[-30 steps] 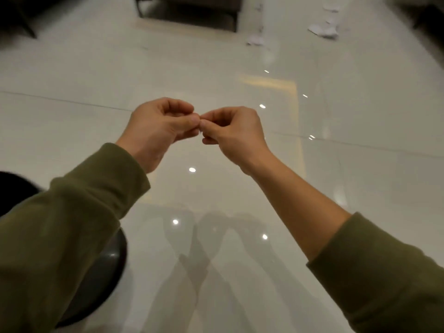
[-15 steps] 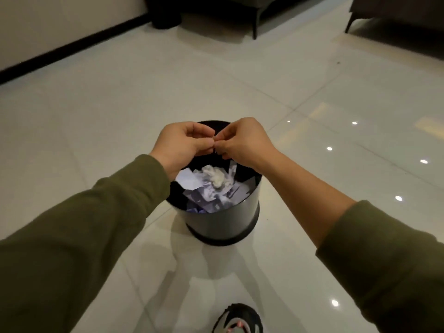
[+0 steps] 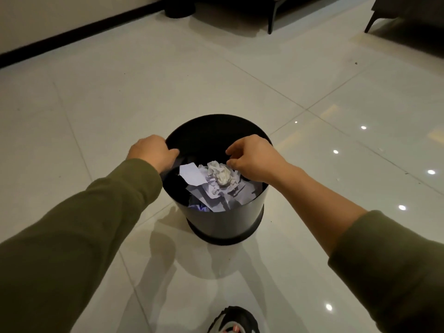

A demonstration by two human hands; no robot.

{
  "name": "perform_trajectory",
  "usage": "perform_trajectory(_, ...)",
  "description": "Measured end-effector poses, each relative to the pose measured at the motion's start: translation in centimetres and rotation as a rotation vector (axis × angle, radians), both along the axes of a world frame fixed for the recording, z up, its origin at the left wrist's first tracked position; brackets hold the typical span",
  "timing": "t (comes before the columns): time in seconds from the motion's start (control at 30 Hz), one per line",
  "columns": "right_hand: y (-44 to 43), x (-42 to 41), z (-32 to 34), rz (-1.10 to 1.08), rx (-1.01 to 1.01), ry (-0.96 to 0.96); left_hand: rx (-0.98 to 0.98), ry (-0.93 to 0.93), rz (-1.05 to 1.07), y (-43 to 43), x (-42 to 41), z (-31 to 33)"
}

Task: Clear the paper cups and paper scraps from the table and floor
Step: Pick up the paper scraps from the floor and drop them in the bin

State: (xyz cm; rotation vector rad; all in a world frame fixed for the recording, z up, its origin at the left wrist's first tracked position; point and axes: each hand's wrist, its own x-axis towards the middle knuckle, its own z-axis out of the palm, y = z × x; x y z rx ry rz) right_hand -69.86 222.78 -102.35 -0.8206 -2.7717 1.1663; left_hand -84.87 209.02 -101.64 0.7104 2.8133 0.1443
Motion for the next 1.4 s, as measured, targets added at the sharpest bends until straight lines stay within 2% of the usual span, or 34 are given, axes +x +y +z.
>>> perform_trajectory(0.17, 0.4, 0.3, 1.4, 0.026, 0.089, -0.088, 0.077, -0.129, 0.01, -0.2, -1.2, 0.9)
perform_trajectory(0.3, 1.8, 1.1, 7.8, -0.012, 0.143, -0.09, 0.125, -0.188, 0.036, 1.0, -1.3, 6.9)
perform_trajectory(0.43, 3.6, 2.2, 19.4, -0.077, 0.163, -0.081, 0.158, -0.244, -0.005, 3.4, -0.8, 17.6)
perform_trajectory(0.67, 6.7, 4.2, 44.6, -0.192, 0.203, -0.104, 0.211, -0.303, -0.088, 8.0, -0.7, 42.5)
perform_trajectory(0.83, 8.8, 5.3, 62.5, -0.272, 0.285, -0.098, 0.278, -0.317, -0.198, 12.4, -0.9, 60.2)
perform_trajectory(0.97, 10.5, 6.6, 74.2, -0.327, 0.358, -0.08, 0.303, -0.295, -0.354, 16.3, -0.9, 71.8)
perform_trajectory(1.1, 12.5, 8.7, 83.0, -0.404, 0.395, -0.051, 0.339, -0.188, -0.494, 19.6, 0.7, 80.7)
perform_trajectory(1.23, 14.2, 12.0, 89.3, -0.494, 0.448, 0.035, 0.476, -0.061, -0.566, 22.6, 3.4, 86.8)
perform_trajectory(1.4, 15.1, 16.5, 91.3, -0.611, 0.461, 0.113, 0.563, -0.183, -0.614, 25.5, 7.0, 89.5)
